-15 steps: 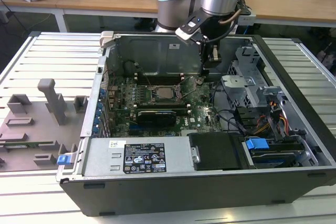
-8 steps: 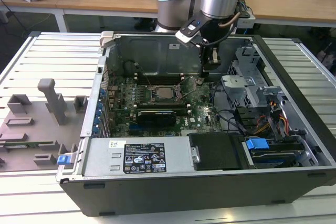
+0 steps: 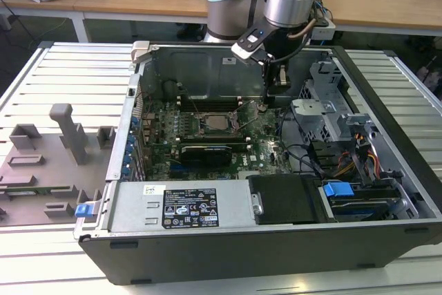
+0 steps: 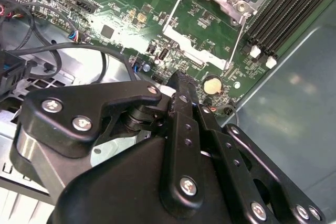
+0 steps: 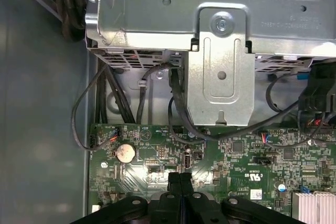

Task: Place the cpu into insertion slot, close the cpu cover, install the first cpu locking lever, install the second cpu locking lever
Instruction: 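Close the cpu cover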

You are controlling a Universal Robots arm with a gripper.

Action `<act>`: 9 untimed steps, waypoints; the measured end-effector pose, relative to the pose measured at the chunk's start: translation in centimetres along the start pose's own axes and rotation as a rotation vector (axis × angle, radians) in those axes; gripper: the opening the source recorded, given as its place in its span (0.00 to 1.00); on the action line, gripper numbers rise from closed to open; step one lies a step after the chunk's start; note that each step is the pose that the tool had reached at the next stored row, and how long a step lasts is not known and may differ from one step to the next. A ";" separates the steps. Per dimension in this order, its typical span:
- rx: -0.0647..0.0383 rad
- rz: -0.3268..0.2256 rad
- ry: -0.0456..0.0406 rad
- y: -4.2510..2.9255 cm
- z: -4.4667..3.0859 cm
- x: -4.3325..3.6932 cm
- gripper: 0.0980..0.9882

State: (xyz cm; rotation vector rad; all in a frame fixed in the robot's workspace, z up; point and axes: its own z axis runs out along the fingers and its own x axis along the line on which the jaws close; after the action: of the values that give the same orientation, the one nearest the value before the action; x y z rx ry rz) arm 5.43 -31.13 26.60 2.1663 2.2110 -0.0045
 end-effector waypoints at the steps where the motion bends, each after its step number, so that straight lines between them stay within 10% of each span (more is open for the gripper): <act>1: 0.000 0.000 0.0000 0.01 0.05 0.00 0.01; 9: 0.000 0.000 0.0000 0.10 0.94 0.03 0.01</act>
State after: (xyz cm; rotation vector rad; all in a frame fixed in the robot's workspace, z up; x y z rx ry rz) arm 5.56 -31.13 25.66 2.1664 2.2109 -0.0045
